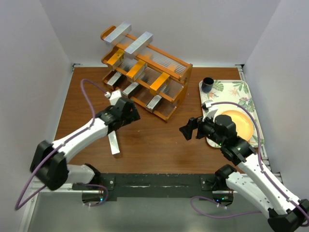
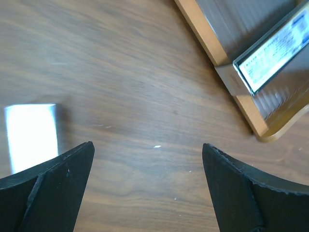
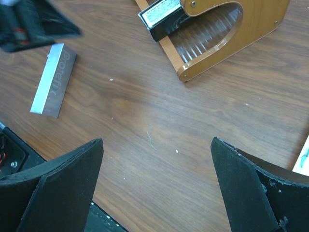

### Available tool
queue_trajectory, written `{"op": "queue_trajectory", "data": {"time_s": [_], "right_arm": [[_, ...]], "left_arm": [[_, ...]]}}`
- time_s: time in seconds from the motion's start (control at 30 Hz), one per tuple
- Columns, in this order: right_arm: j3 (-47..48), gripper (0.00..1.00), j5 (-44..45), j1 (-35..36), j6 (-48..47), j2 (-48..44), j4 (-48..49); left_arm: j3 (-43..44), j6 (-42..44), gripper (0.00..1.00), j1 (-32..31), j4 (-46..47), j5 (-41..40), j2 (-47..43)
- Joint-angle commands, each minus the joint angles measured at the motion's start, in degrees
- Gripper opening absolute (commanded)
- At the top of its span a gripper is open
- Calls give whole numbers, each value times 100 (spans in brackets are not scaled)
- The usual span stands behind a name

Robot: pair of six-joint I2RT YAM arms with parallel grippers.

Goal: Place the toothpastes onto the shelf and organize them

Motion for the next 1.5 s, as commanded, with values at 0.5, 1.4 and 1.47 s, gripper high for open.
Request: {"op": "queue_trajectory", "data": {"time_s": [0.5, 1.4, 1.47], "right_arm": [[36, 98, -226, 11, -92, 118, 142], [10, 98, -182, 20, -83, 144, 177], [1, 98, -191, 11, -83, 135, 177]], "left_arm": [[-1622, -770, 100, -8, -553, -621, -919], [-172, -260, 100, -1010, -939, -997, 875], [100, -260, 99, -1212, -1114, -1129, 1164]]}}
